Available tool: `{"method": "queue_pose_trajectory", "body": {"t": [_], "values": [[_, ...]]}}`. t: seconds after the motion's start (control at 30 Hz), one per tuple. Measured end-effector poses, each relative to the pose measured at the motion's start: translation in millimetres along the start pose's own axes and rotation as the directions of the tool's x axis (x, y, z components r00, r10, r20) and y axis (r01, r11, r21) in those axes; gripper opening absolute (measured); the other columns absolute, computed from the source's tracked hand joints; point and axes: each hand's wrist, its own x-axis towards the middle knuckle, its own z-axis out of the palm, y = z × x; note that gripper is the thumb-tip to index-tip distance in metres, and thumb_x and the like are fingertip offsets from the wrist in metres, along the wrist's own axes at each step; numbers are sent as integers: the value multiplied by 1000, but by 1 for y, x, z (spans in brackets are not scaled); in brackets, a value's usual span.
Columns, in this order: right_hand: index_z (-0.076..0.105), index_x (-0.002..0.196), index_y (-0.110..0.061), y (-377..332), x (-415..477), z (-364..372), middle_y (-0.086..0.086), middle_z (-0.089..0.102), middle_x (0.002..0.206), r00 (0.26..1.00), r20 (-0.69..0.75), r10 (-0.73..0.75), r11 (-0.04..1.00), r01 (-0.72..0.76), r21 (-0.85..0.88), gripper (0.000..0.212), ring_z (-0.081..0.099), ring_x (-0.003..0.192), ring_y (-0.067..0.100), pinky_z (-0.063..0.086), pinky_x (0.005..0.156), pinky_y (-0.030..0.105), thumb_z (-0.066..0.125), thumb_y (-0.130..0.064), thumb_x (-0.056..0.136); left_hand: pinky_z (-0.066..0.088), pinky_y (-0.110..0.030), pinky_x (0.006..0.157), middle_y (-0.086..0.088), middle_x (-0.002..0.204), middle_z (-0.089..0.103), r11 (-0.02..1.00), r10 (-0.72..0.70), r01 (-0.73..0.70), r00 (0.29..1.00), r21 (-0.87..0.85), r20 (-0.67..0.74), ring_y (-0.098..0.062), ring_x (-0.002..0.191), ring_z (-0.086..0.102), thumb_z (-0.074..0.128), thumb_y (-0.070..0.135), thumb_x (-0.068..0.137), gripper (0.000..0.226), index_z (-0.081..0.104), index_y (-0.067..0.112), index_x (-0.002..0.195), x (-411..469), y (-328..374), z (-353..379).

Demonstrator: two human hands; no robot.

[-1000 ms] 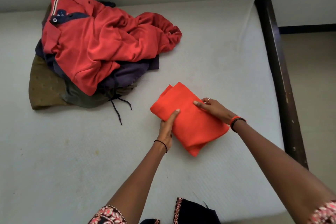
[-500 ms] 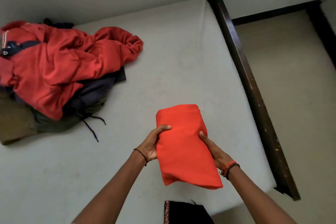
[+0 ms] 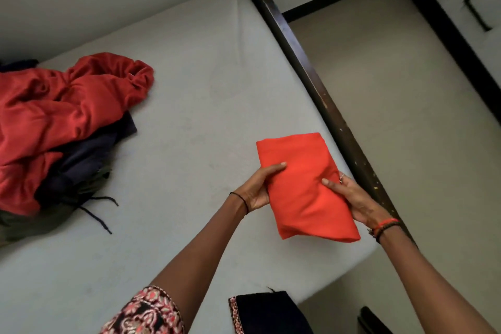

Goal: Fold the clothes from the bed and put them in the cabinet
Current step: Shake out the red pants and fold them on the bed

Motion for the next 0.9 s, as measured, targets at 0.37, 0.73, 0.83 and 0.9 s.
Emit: {"method": "queue_pose_trajectory", "body": {"t": [0.37, 0.73, 0.83, 0.9], "values": [[32, 141, -30, -22, 31, -44, -2, 57, 122, 994, -98, -50, 923, 9, -386, 63, 59, 92, 1, 44, 59, 14, 64, -19, 88, 46, -43, 99, 0, 136, 49, 854, 357, -173, 881, 491, -311, -19, 118, 53, 82, 35, 66, 96, 26, 20, 142, 53, -61, 15], [51, 130, -11, 7, 20, -61, 13, 61, 123, 922, -316, -225, 740, -49, -670, 57, 59, 107, 25, 43, 84, 26, 75, -16, 78, 56, -42, 82, -9, 121, 53, 847, 223, -27, 925, 531, -308, -25, 104, 57, 75, 20, 78, 61, 40, 10, 126, 62, -103, 22], [51, 131, -8, 14, 21, -50, 18, 61, 123, 891, -358, -279, 646, -101, -756, 57, 57, 113, 31, 41, 88, 30, 73, -19, 80, 50, -35, 84, -9, 120, 54, 793, 158, 49, 946, 607, -282, -21, 101, 54, 71, 37, 59, 82, 39, 10, 130, 53, -100, 21], [49, 132, -6, 15, 21, -43, 23, 59, 123, 874, -371, -313, 611, -114, -784, 57, 56, 113, 35, 42, 91, 34, 72, -17, 81, 46, -30, 85, -13, 123, 56, 773, 171, 46, 946, 633, -277, -20, 100, 55, 70, 38, 59, 85, 38, 10, 132, 48, -97, 18]]}}
